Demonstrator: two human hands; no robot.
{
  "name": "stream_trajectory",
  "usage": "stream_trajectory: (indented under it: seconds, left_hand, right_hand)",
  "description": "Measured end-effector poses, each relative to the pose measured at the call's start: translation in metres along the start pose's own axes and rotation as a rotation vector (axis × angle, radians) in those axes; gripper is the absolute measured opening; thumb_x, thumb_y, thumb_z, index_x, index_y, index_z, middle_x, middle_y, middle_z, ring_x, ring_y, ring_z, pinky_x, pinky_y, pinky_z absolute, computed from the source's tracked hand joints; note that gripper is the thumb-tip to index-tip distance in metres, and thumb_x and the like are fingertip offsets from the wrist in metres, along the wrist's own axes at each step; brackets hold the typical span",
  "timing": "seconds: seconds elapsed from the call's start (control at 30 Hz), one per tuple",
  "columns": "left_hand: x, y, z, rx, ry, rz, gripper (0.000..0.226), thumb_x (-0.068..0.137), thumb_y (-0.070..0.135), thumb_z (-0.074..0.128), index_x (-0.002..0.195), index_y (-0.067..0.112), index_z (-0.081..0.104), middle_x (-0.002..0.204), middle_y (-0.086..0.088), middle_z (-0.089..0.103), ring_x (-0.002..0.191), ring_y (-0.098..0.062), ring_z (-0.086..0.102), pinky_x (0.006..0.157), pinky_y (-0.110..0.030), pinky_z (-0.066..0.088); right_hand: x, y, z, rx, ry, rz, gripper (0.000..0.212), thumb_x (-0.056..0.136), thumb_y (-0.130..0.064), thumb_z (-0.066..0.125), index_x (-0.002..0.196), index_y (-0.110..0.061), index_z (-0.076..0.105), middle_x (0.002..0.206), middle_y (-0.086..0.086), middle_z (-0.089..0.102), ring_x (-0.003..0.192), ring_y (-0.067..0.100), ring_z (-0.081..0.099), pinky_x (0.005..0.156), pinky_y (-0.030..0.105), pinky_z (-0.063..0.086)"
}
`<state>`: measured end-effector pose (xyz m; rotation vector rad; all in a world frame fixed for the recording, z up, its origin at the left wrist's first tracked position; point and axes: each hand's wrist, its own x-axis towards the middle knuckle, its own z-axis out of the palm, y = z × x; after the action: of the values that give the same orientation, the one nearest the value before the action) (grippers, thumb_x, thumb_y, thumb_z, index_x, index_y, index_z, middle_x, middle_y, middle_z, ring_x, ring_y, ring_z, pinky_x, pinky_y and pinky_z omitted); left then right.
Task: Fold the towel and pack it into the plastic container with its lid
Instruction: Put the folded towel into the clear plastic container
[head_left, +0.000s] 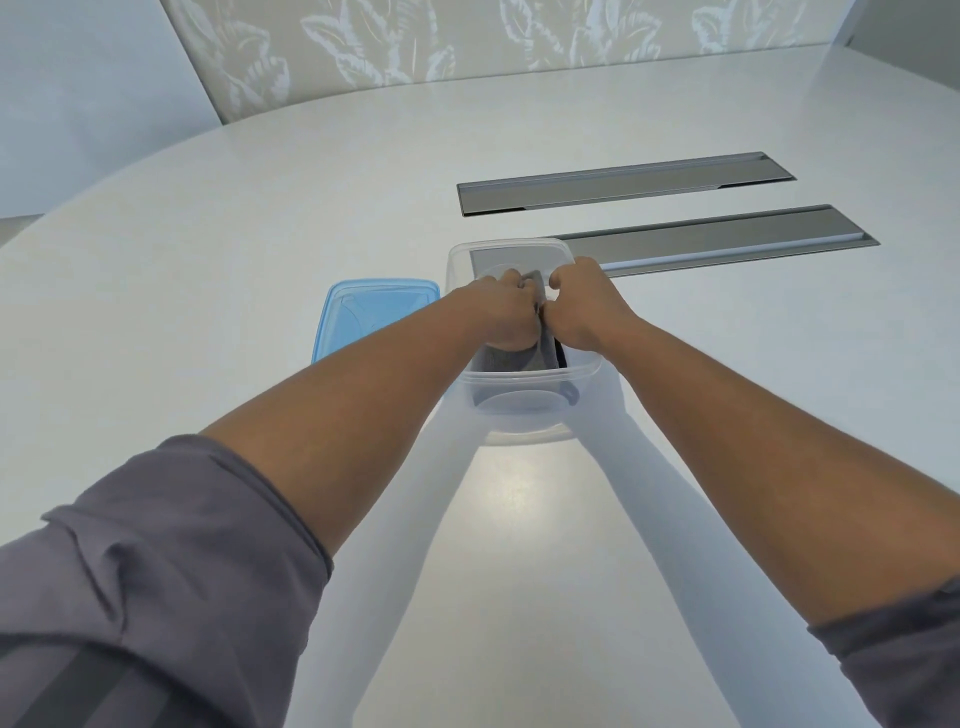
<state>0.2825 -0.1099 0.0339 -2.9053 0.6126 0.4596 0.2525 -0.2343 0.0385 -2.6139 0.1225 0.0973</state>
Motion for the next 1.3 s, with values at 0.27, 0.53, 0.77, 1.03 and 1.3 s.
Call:
stream_trajectory:
  seconds: [0.27,0.53,0.77,1.03,1.3]
  left_hand:
    - [-0.007,0.008,0.015,0.068,0.105,-0.01,0.071,0.102,0.041,0.033,0.163,0.013,0.01,0.164,-0.014,0.022,0.146,-0.043,0.029,0.117,-0.049,0.027]
    - [-0.01,0.007,0.014,0.08,0.132,0.046,0.071,0.099,0.041,0.028,0.163,0.016,0.009,0.171,-0.001,0.008,0.144,-0.044,0.034,0.117,-0.051,0.031]
    - [-0.006,0.004,0.008,-0.006,0.045,0.068,0.072,0.1,0.054,0.011,0.165,0.023,0.007,0.173,0.005,0.003,0.156,-0.032,0.014,0.124,-0.051,0.017]
    - [-0.011,0.012,0.022,-0.096,-0.079,-0.009,0.077,0.1,0.07,0.019,0.161,0.038,-0.014,0.168,0.007,-0.025,0.153,-0.043,-0.02,0.123,-0.06,-0.001]
    - [-0.012,0.014,0.021,-0.065,-0.02,-0.013,0.082,0.097,0.074,0.024,0.162,0.036,-0.009,0.171,0.003,-0.017,0.154,-0.046,-0.012,0.123,-0.06,0.004]
  right_hand:
    - [-0.011,-0.002,-0.007,0.175,0.023,-0.013,0.058,0.091,-0.003,0.05,0.148,-0.016,0.044,0.149,0.011,0.047,0.125,0.033,0.054,0.107,0.054,0.043]
    - [-0.024,-0.005,-0.01,0.308,0.015,0.016,0.066,0.092,0.0,0.045,0.154,-0.011,0.028,0.136,0.013,0.055,0.107,0.029,0.055,0.079,0.033,0.041]
    - [-0.029,-0.004,-0.005,0.221,0.046,0.027,0.075,0.091,0.0,0.049,0.159,-0.012,0.018,0.129,0.016,0.058,0.101,0.03,0.056,0.082,0.038,0.048]
    - [-0.025,-0.003,-0.002,0.236,0.054,0.076,0.079,0.093,-0.005,0.048,0.163,-0.019,0.012,0.152,0.015,0.047,0.126,0.034,0.054,0.102,0.044,0.049]
    - [-0.021,0.001,0.003,0.226,0.098,0.129,0.048,0.09,-0.005,0.056,0.135,-0.008,0.041,0.12,0.016,0.063,0.096,0.031,0.059,0.078,0.041,0.053]
